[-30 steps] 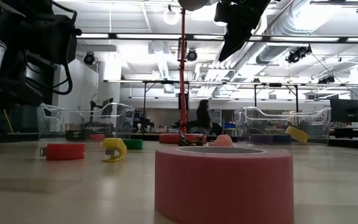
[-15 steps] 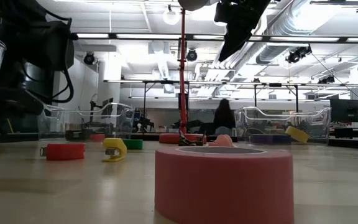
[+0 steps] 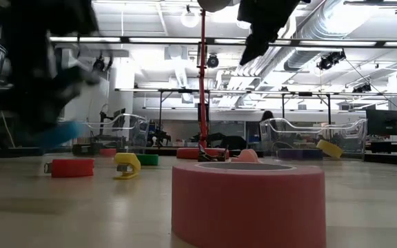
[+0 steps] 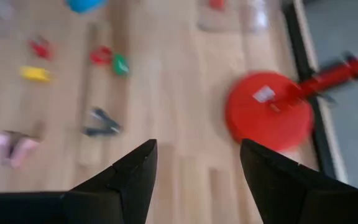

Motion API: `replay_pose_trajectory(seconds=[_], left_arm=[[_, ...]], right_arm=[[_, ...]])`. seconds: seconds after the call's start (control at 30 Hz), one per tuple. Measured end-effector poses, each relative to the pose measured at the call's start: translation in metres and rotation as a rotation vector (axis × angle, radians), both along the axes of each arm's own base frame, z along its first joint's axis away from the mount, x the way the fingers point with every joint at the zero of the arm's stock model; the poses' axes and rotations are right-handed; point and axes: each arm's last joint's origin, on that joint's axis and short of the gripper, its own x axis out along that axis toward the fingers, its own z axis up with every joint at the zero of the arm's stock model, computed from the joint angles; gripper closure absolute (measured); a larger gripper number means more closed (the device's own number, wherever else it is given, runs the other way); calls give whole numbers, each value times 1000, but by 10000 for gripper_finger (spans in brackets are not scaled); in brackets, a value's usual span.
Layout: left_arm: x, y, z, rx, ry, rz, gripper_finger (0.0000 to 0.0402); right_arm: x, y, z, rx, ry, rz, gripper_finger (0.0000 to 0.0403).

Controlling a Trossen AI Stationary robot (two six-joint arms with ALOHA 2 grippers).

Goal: Pick and place Stapler, Stapler remover, tape
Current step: Put the light blue tape into the top left transparent bin

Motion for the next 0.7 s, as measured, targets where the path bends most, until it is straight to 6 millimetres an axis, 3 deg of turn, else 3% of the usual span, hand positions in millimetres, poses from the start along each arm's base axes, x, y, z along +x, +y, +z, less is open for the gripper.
replay_pose_trajectory(seconds=[0.17, 0.37, 0.5, 0.7], left_arm=[[15, 8, 52, 435, -250, -48, 367], [26, 12, 112, 838, -350, -146, 367], [31, 13, 141, 974, -375, -210, 367], [39, 32, 165, 1037, -475, -230, 367]], right_arm=[[5, 3, 5, 97, -110, 114, 181], [11, 4, 12, 158, -238, 195, 181], [17, 5, 19, 172, -326, 220, 181], [31, 21, 30, 133, -452, 326, 181]])
